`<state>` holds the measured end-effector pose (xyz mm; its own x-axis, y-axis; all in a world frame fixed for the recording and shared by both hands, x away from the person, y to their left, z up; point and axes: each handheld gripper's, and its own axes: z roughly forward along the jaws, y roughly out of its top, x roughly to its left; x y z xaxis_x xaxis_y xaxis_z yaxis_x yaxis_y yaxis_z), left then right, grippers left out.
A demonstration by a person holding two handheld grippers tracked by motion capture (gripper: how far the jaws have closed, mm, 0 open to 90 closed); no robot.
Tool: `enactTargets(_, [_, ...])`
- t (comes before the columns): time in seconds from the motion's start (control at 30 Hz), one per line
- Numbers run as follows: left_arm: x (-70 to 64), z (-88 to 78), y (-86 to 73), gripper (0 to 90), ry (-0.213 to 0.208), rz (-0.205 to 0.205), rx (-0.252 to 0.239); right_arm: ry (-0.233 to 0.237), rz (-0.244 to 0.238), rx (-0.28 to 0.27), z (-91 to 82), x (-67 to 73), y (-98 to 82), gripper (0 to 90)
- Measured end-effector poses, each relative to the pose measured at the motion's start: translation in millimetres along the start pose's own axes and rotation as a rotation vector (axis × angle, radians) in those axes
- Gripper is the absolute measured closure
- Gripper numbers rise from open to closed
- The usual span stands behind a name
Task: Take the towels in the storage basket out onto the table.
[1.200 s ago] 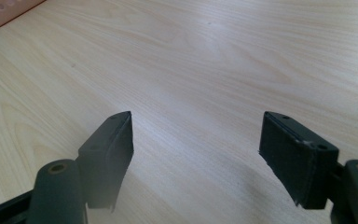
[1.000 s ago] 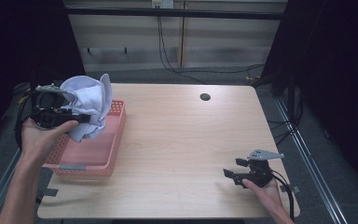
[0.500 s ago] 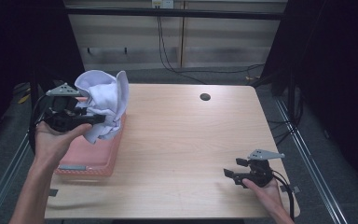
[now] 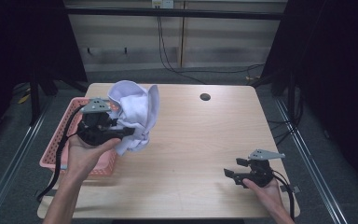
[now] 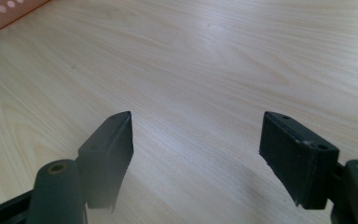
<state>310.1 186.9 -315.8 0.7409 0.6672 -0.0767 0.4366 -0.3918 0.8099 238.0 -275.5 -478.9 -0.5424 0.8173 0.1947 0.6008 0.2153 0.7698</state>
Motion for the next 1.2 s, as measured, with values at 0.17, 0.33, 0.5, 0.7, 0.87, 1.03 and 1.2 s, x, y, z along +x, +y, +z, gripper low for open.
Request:
enactTargets(0.17, [-9.7, 16.1, -5.0, 53.4, -0.015, -0.006, 0.002, 0.001, -0.003, -0.003, -0.1, 0.1, 0.3, 25.5])
enactTargets(0.33, [-22.6, 39.3, -11.1, 53.1, -0.042, -0.002, 0.01, 0.002, -0.004, -0.002, 0.0, -0.2, 0.3, 25.5])
enactTargets(0.5, [-36.2, 60.6, -17.6, 52.7, -0.061, -0.005, 0.022, 0.001, -0.001, -0.003, -0.1, -0.4, 0.5, 25.5])
enactTargets(0.7, [-51.2, 83.7, -23.7, 52.4, -0.1, 0.01, 0.043, 0.001, 0.0, -0.003, 0.6, -0.6, 0.6, 25.5])
enactTargets(0.87, [-54.0, 102.9, -31.2, 51.5, -0.107, -0.008, 0.06, 0.003, -0.008, -0.008, -0.3, -0.9, 0.7, 25.5])
enactTargets(1.03, [-56.4, 121.6, -39.6, 51.4, -0.118, -0.022, 0.071, 0.002, -0.006, -0.006, 0.3, -0.9, 1.0, 25.5])
enactTargets(1.2, [-57.5, 143.0, -52.6, 50.2, -0.127, -0.047, 0.087, -0.002, -0.004, -0.013, 1.0, -3.1, 1.8, 25.4])
